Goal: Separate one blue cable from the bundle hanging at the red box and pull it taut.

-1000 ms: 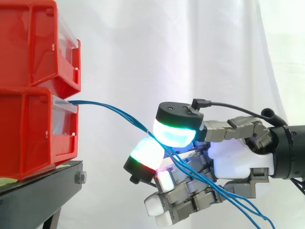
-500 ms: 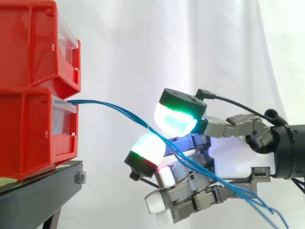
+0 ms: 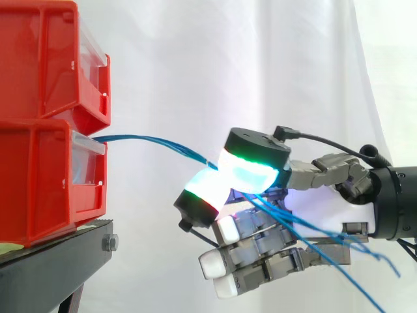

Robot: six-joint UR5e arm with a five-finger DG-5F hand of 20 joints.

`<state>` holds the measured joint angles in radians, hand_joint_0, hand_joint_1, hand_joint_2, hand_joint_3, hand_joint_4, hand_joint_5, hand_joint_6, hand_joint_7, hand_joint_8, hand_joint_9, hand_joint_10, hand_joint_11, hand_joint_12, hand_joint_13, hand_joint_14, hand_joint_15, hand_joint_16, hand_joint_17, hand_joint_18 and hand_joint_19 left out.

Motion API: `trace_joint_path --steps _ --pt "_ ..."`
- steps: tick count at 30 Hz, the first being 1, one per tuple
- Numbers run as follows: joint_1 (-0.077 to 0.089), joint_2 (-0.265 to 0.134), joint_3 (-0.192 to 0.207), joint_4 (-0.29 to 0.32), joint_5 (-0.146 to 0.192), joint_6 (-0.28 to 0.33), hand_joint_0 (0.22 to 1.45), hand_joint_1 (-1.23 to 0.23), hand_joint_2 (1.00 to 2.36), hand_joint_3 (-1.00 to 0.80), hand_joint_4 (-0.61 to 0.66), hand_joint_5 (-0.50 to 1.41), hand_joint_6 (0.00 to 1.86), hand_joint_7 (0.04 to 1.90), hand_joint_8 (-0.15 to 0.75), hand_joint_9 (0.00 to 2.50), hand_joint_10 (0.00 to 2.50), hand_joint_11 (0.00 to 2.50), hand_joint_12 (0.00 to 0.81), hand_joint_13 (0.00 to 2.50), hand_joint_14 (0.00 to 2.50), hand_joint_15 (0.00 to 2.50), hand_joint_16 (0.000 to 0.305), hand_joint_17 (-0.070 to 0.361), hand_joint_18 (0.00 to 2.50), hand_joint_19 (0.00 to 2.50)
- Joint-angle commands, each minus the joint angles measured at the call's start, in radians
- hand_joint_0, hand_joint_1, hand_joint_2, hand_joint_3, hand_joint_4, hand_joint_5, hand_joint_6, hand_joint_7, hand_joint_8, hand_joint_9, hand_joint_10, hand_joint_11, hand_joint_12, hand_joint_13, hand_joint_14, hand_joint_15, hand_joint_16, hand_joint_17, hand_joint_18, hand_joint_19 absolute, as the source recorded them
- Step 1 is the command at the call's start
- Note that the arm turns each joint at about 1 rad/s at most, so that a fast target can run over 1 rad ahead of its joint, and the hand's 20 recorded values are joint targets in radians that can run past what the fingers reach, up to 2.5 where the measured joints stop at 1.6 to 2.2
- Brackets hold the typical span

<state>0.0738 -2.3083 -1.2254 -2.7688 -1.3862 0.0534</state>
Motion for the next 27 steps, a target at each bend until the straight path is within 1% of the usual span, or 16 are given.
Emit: trace_joint_path --steps 1,3,4,6,8,9,10,11,12,14,17,20,21,23,26,27 --pt "-0.002 0.009 0.000 -0.002 -0.001 -0.001 0.76 -0.89 1.00 -0.50 0.17 -0.19 0.86 1.28 0.291 0.89 0.02 0.59 0.336 0.90 0.01 0.27 0.032 0.073 0.75 0.26" --pt "-0.003 0.015 0.000 -0.015 -0.001 -0.003 0.71 -0.89 1.00 -0.50 0.18 -0.19 0.87 1.29 0.293 0.93 0.02 0.61 0.327 0.92 0.01 0.28 0.031 0.070 0.76 0.27" --pt "-0.005 0.024 0.001 -0.038 -0.002 -0.003 0.68 -0.88 1.00 -0.50 0.18 -0.19 0.87 1.30 0.291 0.93 0.02 0.61 0.323 0.92 0.01 0.28 0.031 0.070 0.76 0.28" --pt "-0.005 0.030 0.000 -0.054 -0.001 -0.003 0.56 -0.83 1.00 -0.50 0.17 -0.18 0.87 1.28 0.301 0.96 0.02 0.62 0.337 0.94 0.01 0.29 0.032 0.072 0.77 0.31" --pt "-0.005 0.037 0.000 -0.072 -0.002 -0.003 0.53 -0.77 1.00 -0.50 0.17 -0.18 0.87 1.26 0.308 0.97 0.02 0.61 0.345 0.94 0.01 0.30 0.034 0.077 0.77 0.32" --pt "-0.005 0.040 0.000 -0.081 -0.001 -0.004 0.51 -0.68 1.00 -0.50 0.17 -0.17 0.86 1.25 0.311 0.98 0.02 0.61 0.349 0.95 0.01 0.30 0.035 0.079 0.77 0.33" --pt "-0.006 0.040 0.001 -0.084 -0.002 -0.004 0.51 -0.66 1.00 -0.50 0.17 -0.17 0.86 1.25 0.314 0.98 0.02 0.61 0.350 0.96 0.01 0.30 0.035 0.079 0.77 0.33" --pt "-0.005 0.043 0.000 -0.089 -0.002 -0.004 0.54 -0.59 1.00 -0.50 0.17 -0.17 0.85 1.26 0.307 0.99 0.02 0.61 0.343 0.95 0.01 0.30 0.034 0.076 0.76 0.35" --pt "-0.006 0.043 0.001 -0.092 -0.002 -0.004 0.61 -0.54 1.00 -0.50 0.14 -0.17 0.84 1.30 0.305 1.00 0.02 0.60 0.331 0.94 0.01 0.31 0.032 0.072 0.75 0.38" --pt "-0.006 0.043 0.001 -0.095 -0.002 -0.004 0.63 -0.59 1.00 -0.48 0.13 -0.17 0.85 1.36 0.305 1.00 0.02 0.61 0.334 0.95 0.01 0.32 0.033 0.074 0.76 0.39" --pt "-0.006 0.044 0.000 -0.097 -0.001 -0.003 0.63 -0.68 1.01 -0.34 0.09 -0.17 0.86 1.36 0.301 0.98 0.02 0.62 0.338 0.95 0.01 0.33 0.033 0.075 0.77 0.41" --pt "-0.006 0.047 0.001 -0.097 -0.001 -0.004 0.64 -0.78 1.02 -0.23 0.01 -0.18 0.88 1.37 0.301 0.96 0.02 0.62 0.342 0.95 0.01 0.33 0.035 0.079 0.79 0.41" --pt "-0.006 0.047 0.001 -0.097 -0.001 -0.004 0.66 -0.81 1.02 -0.23 -0.01 -0.19 0.88 1.42 0.304 0.95 0.02 0.63 0.342 0.95 0.01 0.33 0.035 0.079 0.79 0.40" --pt "-0.008 0.046 0.001 -0.097 -0.001 -0.004 0.69 -0.87 1.02 -0.24 -0.02 -0.19 0.88 1.50 0.299 0.94 0.02 0.62 0.345 0.95 0.01 0.33 0.036 0.080 0.80 0.39" --pt "-0.006 0.047 0.000 -0.095 -0.001 -0.004 0.75 -0.89 1.01 -0.38 0.03 -0.20 0.88 1.50 0.298 0.94 0.02 0.62 0.345 0.95 0.01 0.32 0.036 0.081 0.81 0.36" --pt "-0.008 0.047 0.000 -0.097 -0.001 -0.004 0.77 -0.89 1.00 -0.47 0.04 -0.20 0.88 1.48 0.297 0.94 0.02 0.61 0.346 0.95 0.01 0.32 0.036 0.081 0.82 0.35"
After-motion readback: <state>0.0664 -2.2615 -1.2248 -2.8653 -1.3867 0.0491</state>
